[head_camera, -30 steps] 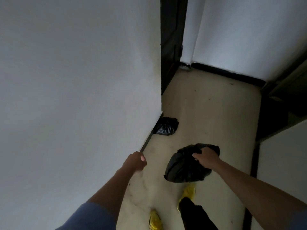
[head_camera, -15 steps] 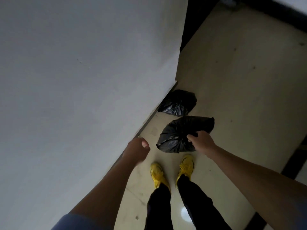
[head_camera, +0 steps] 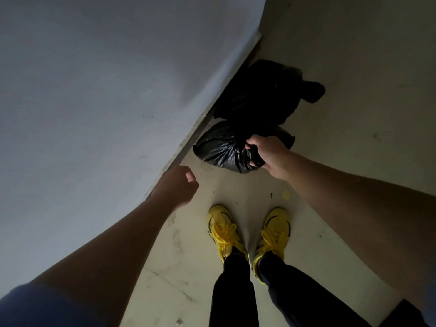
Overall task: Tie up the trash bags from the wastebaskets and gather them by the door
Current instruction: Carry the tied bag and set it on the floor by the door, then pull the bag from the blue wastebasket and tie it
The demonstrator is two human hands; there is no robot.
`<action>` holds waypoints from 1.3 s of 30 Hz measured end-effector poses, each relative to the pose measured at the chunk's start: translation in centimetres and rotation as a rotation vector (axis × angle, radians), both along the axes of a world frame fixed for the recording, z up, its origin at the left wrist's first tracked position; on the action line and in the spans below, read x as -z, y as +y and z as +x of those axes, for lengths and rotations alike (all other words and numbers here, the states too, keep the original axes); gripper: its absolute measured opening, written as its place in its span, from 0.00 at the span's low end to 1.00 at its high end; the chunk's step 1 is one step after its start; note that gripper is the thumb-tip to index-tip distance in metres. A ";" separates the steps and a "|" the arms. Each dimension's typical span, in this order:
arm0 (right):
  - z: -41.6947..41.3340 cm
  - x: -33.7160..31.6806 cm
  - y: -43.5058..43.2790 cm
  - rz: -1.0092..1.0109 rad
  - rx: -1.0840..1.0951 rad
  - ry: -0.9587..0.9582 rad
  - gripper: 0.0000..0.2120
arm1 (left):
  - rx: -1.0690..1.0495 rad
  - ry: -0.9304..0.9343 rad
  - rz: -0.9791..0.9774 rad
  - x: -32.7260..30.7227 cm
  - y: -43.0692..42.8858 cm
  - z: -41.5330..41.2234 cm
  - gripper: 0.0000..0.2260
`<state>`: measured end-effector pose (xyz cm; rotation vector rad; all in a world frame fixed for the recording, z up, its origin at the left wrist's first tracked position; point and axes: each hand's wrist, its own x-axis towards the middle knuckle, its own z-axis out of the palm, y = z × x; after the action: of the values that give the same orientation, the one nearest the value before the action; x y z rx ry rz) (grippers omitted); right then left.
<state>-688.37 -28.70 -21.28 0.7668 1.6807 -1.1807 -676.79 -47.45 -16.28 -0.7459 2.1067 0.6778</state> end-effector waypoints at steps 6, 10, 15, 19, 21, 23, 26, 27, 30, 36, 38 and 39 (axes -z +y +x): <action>0.0 6.1 -0.6 0.055 -0.026 -0.006 0.10 | 0.027 -0.036 -0.027 4.4 -1.3 -0.6 0.07; 0.2 5.2 -0.3 0.116 -0.136 0.014 0.10 | 0.027 -0.032 -0.027 3.5 -1.2 -1.1 0.08; -0.2 -2.0 2.0 0.227 -0.567 0.261 0.13 | 0.037 -0.005 -0.004 -2.3 0.1 -2.4 0.08; -0.7 -10.6 3.9 0.336 -0.837 0.320 0.19 | 0.045 0.054 0.000 -9.8 1.4 -3.4 0.08; -1.1 -15.6 4.3 0.370 -0.902 0.340 0.17 | 0.054 0.088 0.005 -14.2 2.0 -3.5 0.08; -1.2 -20.8 4.5 0.392 -0.941 0.369 0.15 | 0.059 0.119 0.010 -18.9 2.6 -3.1 0.08; -1.0 -28.6 4.5 0.388 -1.006 0.427 0.14 | 0.050 0.163 0.017 -25.9 3.4 -2.0 0.07; -0.9 -31.2 4.4 0.384 -1.031 0.449 0.14 | 0.035 0.174 0.021 -28.1 3.8 -1.4 0.07; 0.0 -38.3 4.3 0.384 -1.138 0.513 0.13 | -0.038 0.208 0.028 -34.4 4.8 0.4 0.08; 2.2 -48.6 4.2 0.360 -1.414 0.671 0.11 | -0.256 0.270 -0.039 -43.9 7.2 6.3 0.08; 3.4 -51.7 3.9 0.344 -1.541 0.754 0.09 | -0.349 0.301 -0.073 -46.8 8.2 9.2 0.08; 4.1 -53.1 3.7 0.328 -1.601 0.798 0.08 | -0.377 0.314 -0.092 -48.2 8.9 10.7 0.08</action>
<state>-684.22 -24.95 31.86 -1.0011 2.2495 0.0323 -666.07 -38.58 31.96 -1.1703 2.3132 0.9563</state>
